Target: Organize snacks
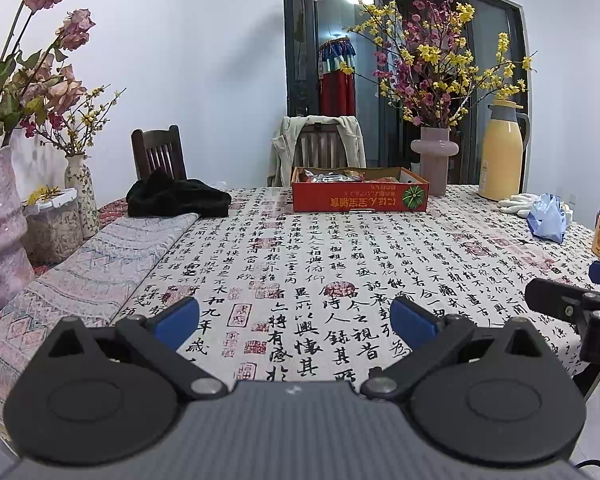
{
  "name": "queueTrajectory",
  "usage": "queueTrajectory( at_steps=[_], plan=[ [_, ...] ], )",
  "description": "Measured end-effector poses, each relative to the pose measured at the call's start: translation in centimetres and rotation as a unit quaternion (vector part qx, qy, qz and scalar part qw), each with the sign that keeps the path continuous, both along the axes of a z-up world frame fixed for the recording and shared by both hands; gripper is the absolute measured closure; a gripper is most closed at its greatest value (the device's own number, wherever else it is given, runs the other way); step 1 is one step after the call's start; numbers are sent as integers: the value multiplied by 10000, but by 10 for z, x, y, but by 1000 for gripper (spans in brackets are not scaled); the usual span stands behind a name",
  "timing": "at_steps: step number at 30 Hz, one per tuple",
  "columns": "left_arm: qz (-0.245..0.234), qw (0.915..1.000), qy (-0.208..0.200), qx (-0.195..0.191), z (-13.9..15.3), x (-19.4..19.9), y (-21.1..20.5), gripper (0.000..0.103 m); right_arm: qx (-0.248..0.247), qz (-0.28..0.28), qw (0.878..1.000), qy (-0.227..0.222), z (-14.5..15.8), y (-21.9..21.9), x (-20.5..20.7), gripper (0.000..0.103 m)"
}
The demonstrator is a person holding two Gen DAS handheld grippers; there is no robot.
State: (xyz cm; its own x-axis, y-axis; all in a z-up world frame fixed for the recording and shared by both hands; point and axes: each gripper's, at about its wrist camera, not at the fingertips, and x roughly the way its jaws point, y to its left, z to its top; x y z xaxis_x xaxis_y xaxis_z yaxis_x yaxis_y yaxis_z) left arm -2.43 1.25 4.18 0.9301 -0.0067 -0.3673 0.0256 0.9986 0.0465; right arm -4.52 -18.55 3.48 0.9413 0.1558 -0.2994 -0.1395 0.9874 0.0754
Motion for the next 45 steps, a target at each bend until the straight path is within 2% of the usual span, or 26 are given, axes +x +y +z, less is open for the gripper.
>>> queueTrajectory(
  at_steps=[8,13,18,22,35,41,45],
  plan=[
    [-12,10000,6,4,0,1,0,0,7,-17,10000,4,0,-1,1,0],
    [-10,9996,168,-238,0,23,12,0,-37,-48,10000,-58,-2,-4,11,0],
    [384,9972,429,-474,-3,67,31,0,75,-341,9994,11,-2,-21,52,0],
    [676,9953,508,-475,-6,97,41,0,-9,-550,9985,9,-2,-30,85,0],
    [838,9933,675,-429,-8,162,51,0,-141,-1036,9943,206,-5,-68,158,0],
    [1029,9917,655,-410,-5,194,58,0,-274,-1091,9921,560,-10,-94,202,0],
    [1155,9907,670,-270,-7,222,64,0,-283,-1328,9883,693,-13,-120,236,0]
  ],
)
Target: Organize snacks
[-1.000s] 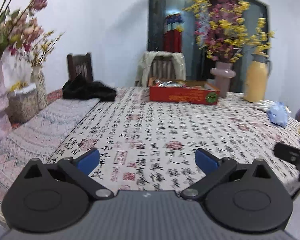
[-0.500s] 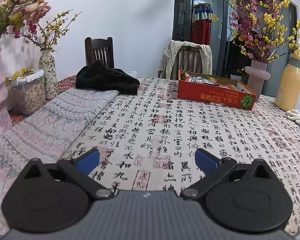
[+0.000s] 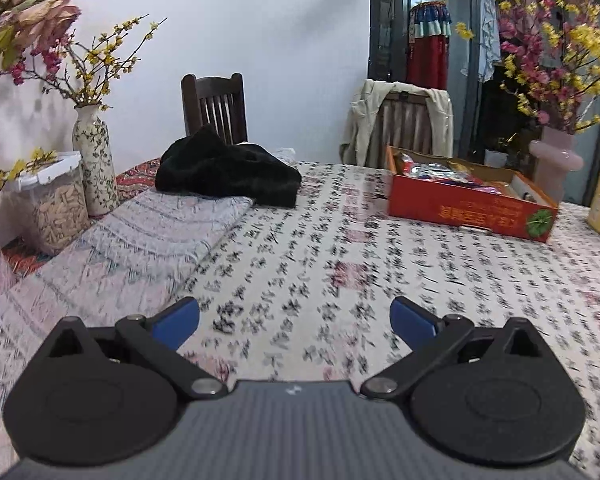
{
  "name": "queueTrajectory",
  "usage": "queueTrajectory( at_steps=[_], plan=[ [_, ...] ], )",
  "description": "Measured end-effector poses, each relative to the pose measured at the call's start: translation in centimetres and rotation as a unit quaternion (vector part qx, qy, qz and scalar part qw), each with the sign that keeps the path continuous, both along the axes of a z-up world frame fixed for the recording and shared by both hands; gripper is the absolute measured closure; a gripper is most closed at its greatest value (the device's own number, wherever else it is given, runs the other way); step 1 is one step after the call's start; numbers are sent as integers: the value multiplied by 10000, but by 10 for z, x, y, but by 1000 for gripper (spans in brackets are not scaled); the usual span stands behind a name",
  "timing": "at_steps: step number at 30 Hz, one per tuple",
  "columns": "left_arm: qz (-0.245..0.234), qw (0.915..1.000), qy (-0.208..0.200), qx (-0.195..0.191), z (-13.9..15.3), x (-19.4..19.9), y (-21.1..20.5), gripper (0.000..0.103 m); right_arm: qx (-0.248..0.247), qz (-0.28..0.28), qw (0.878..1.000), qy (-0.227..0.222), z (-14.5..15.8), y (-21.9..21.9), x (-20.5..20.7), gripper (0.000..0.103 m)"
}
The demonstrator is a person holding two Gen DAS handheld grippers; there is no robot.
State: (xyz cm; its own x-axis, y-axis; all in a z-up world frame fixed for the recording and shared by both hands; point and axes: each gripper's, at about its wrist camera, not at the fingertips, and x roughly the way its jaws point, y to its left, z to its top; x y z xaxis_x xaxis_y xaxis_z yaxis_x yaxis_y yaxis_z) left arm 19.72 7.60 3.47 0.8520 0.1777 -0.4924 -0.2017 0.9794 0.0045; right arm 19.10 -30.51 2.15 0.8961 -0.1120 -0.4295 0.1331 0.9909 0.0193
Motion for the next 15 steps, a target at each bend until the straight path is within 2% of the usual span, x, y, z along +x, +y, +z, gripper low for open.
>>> queueTrajectory(
  at_steps=[4,10,15],
  plan=[
    [74,9997,128,204,-7,36,6,0,-181,-370,9991,93,-8,-25,36,0],
    [338,9988,349,74,-16,94,23,0,-69,-598,9972,453,-25,-58,87,0],
    [457,9976,486,-164,-28,120,31,0,119,-791,9943,705,-39,-77,108,0]
  ],
)
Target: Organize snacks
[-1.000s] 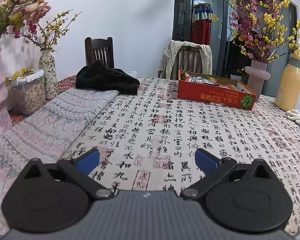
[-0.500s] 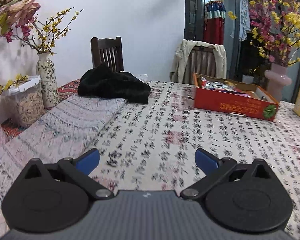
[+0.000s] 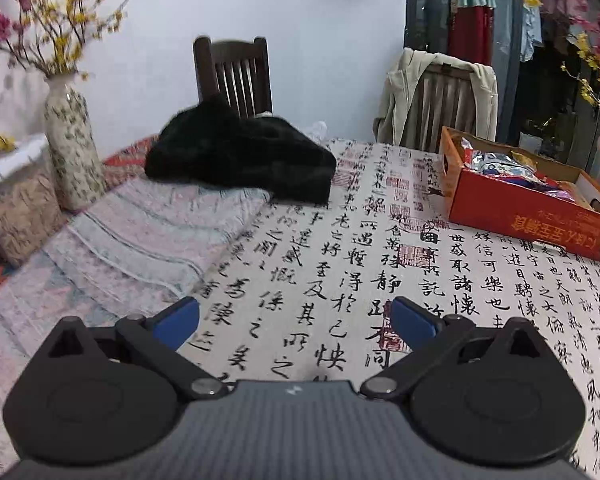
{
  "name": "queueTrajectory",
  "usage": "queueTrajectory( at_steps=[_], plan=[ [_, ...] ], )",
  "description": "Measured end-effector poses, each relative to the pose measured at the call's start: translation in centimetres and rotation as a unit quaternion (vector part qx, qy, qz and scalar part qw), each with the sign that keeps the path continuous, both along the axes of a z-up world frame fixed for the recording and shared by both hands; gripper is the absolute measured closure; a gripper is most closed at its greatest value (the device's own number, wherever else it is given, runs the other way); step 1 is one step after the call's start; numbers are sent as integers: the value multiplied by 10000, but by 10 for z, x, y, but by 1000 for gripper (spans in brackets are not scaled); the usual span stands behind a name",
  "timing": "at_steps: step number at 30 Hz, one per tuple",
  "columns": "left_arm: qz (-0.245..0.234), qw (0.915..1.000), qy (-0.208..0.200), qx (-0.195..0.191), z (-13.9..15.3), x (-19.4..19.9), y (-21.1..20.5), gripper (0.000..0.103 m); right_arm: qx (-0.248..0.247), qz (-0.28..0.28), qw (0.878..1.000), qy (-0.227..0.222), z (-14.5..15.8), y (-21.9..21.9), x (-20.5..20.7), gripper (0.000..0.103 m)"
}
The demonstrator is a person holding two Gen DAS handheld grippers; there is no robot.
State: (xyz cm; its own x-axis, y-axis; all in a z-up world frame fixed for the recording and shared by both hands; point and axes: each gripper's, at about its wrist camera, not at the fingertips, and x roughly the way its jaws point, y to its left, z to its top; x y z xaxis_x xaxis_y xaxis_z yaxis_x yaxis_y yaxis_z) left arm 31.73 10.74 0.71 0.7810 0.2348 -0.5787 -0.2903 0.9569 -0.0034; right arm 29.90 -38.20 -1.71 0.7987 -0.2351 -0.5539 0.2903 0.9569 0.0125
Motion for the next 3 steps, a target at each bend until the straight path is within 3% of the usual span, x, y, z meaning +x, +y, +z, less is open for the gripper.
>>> queueTrajectory(
  at_steps=[3],
  plan=[
    [4,9997,-192,153,-7,-1,-6,0,45,-56,10000,41,-7,-5,1,0]
  ],
)
